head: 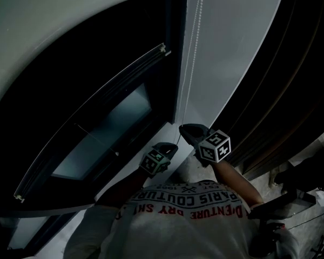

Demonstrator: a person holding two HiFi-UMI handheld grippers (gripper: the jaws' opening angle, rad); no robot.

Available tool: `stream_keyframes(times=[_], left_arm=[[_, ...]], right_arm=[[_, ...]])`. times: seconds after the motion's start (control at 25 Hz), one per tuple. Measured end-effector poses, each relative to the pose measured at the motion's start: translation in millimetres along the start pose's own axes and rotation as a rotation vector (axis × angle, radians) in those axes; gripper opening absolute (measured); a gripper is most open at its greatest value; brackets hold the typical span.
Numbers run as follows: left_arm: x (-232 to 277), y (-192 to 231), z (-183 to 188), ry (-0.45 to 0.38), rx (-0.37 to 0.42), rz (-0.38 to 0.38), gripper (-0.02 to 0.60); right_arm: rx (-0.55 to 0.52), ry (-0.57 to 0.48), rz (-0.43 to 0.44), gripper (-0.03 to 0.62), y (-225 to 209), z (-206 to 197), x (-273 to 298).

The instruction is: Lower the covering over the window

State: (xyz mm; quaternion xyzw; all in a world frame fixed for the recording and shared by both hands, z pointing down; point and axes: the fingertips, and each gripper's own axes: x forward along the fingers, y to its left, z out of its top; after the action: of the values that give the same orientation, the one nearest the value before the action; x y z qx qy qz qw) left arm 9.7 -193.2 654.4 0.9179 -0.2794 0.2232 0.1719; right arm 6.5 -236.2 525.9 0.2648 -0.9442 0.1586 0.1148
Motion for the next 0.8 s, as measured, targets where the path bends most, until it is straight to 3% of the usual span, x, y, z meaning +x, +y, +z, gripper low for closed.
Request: stream_keyframes(times=[0.28, 0.48, 0.6, 0.8], left_arm=[[-24.7, 13.8, 19.8, -0.04, -0.052, -0.008, 0.051], [-60.0, 19.0, 97.2, -0.176, 0.011, -0.022, 0.052], [-76.2, 13.5, 144.2, -0.228, 0.089, -0.055, 0.054], [-92.5, -3.5, 209.6, -0.279, 0.148, -0.113, 0.095]], right_arm=[[0.003, -0.017, -0.013, 0.011, -4.6, 0.2, -1.2], [0.009, -0.025, -0.016, 0.011, -5.2, -0.4, -0.8], [0.018, -0.033, -0.015, 0.011, -6.1, 0.5, -1.0], [0.024, -0.038, -0.018, 0.011, -6.7, 0.2, -0.2]])
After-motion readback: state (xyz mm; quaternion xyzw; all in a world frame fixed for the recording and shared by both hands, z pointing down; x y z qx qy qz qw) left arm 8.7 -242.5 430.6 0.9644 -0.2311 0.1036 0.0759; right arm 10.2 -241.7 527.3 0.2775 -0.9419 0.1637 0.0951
